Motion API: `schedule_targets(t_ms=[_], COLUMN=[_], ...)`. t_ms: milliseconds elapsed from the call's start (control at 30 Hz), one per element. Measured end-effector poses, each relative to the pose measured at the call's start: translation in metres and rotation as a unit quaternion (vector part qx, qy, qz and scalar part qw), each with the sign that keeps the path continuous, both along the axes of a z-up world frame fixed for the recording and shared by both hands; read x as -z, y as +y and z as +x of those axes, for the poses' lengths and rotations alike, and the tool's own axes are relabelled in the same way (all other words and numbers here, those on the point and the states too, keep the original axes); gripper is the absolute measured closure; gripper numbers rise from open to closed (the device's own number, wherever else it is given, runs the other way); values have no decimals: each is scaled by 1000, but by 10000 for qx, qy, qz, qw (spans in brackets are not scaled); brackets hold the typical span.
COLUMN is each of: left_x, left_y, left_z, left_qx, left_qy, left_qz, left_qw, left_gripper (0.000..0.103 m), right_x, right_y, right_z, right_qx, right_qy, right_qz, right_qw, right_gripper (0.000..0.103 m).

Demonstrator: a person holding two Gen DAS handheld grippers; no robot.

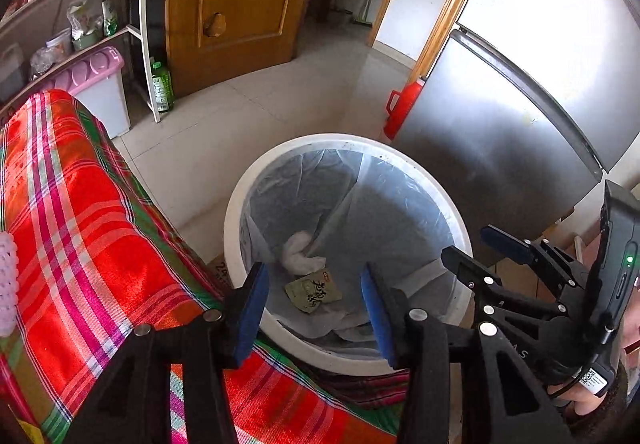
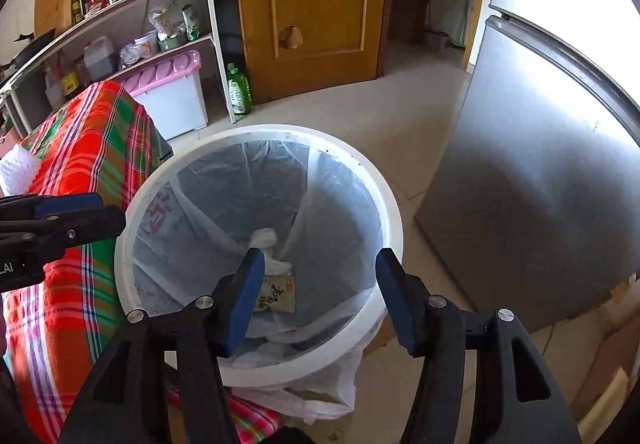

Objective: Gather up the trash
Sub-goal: 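Open both tools to drop the packet and bag into the bin, then move both tools back over the remaining trash on the tablecloth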

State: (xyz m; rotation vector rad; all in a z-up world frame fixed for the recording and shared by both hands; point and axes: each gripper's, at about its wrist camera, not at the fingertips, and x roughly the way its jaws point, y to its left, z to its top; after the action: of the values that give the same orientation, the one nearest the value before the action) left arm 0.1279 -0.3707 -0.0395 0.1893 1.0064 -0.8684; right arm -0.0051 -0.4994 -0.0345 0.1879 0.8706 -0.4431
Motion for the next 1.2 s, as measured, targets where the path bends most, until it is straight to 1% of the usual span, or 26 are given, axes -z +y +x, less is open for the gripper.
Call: schedule_targets(t_ms=[100,200,300,500,533,567,633,700,833,1000,1100,1200], left_x=[-5,-12,-20,-33,-35,-37,-42,-46,-50,-53,-53,-54], left_y=[5,11,22,53,58,66,80,95,126,166,193,218], left_z=[-3,-9,-14,-20,-21,-22,-23,-28,-31,-34,-37,-43], left_qx=[-24,-55,-112,-336,-388,-449,-549,-662,-926,-1321,-1570,-1821], left_qy=[-31,-158,-191,-268,-263,-266,-283,-403,-419,-545,-586,-714], left_qz=[-44,-72,-156,-277,-294,-344,-437,-486,-503,-432,-410,-356], left_qw=[10000,9998,9996,9987,9985,9980,9971,9958,9936,9888,9850,9801], left_gripper=[55,55,47,45,44,40,38,38,36,36,36,36], right_x=[-4,-11,-20,-41,-44,-47,-54,-58,-64,-63,-60,-58], right_y=[2,6,11,28,32,36,47,58,84,118,136,158], right_z=[-3,-7,-12,-22,-23,-23,-23,-23,-15,-3,2,10], right_qx=[34,42,38,27,6,-20,-143,-240,-522,-906,-1111,-1346], right_qy=[-72,-171,-298,-603,-649,-685,-781,-856,-938,-959,-989,-1004], right_qz=[12,13,-7,-6,-7,-5,24,32,70,197,314,431], right_qw=[10000,9998,9995,9982,9979,9976,9968,9960,9942,9911,9884,9849], right_gripper=[44,44,44,44,44,43,42,39,39,39,39,39])
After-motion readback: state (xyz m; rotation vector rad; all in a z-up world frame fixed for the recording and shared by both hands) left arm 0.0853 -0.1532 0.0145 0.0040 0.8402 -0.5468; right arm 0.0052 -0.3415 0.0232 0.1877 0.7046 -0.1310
